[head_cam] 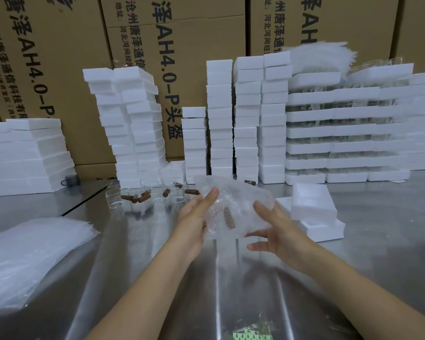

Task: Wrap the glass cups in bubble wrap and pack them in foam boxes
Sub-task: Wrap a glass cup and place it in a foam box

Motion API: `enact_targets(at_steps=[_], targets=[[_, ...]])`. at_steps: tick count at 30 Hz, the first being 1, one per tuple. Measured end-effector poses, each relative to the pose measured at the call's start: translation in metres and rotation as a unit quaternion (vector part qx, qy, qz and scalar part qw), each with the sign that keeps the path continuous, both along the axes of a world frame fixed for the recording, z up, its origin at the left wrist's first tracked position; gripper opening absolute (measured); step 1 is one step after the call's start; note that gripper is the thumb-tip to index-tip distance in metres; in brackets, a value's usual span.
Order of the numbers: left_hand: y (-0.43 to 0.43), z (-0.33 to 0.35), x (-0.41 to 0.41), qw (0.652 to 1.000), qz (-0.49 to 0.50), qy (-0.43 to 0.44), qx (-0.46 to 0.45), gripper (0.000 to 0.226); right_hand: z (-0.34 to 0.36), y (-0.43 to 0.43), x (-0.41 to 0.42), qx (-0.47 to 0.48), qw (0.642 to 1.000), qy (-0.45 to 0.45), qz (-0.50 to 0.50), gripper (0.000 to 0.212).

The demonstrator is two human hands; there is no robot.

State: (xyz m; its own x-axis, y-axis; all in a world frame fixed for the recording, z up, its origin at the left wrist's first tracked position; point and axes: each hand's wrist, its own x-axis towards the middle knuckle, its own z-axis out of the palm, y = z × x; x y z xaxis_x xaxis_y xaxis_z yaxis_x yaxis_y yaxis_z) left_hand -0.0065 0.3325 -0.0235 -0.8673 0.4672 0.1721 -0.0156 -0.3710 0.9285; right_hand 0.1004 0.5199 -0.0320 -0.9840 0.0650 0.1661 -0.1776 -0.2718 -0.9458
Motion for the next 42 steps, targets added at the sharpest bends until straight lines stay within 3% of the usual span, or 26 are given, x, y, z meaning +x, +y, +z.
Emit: enact_targets(at_steps=[3,9,15,19,22,28,33,35,39,42], targets=[[0.003,-0.005,0.002,0.998,-0.025,0.036,-0.05,0.064,0.001,-0.001,0.002,0.041,0.998,0.031,-0.025,0.057],[0.005,-0.003,0.011,0.986,-0.048,0.079,-0.135,0.078,0.002,0.013,-0.007,-0.011,0.992,0.022,-0.127,0.072],[0.008,0.0,0.017,0.988,-0.081,0.04,-0.122,0.097,0.003,0.018,-0.007,-0.021,0.995,-0.019,-0.092,0.034],[0.01,-0.002,0.015,0.993,-0.083,-0.002,-0.09,0.079,0.004,0.017,-0.006,-0.019,0.997,0.023,-0.069,0.039],[0.009,-0.001,0.014,0.994,-0.078,-0.033,-0.074,0.066,0.0,0.013,-0.007,0.086,0.992,0.075,-0.062,0.064],[0.01,-0.004,0.015,0.989,-0.117,-0.071,-0.051,0.054,-0.015,0.01,-0.016,0.31,0.928,0.147,-0.145,0.106],[0.012,-0.008,0.012,0.979,-0.167,-0.092,-0.073,0.051,-0.024,0.016,-0.023,0.437,0.854,0.163,-0.232,0.093],[0.01,-0.004,0.014,0.97,-0.21,-0.093,-0.077,0.053,-0.025,0.015,-0.024,0.421,0.861,0.159,-0.238,0.087],[0.007,-0.008,0.012,0.968,-0.225,-0.066,-0.087,0.079,-0.024,0.014,-0.025,0.333,0.91,0.146,-0.197,0.07],[0.005,-0.009,0.01,0.966,-0.231,-0.042,-0.108,0.076,-0.023,0.013,-0.025,0.297,0.93,0.129,-0.172,0.06]])
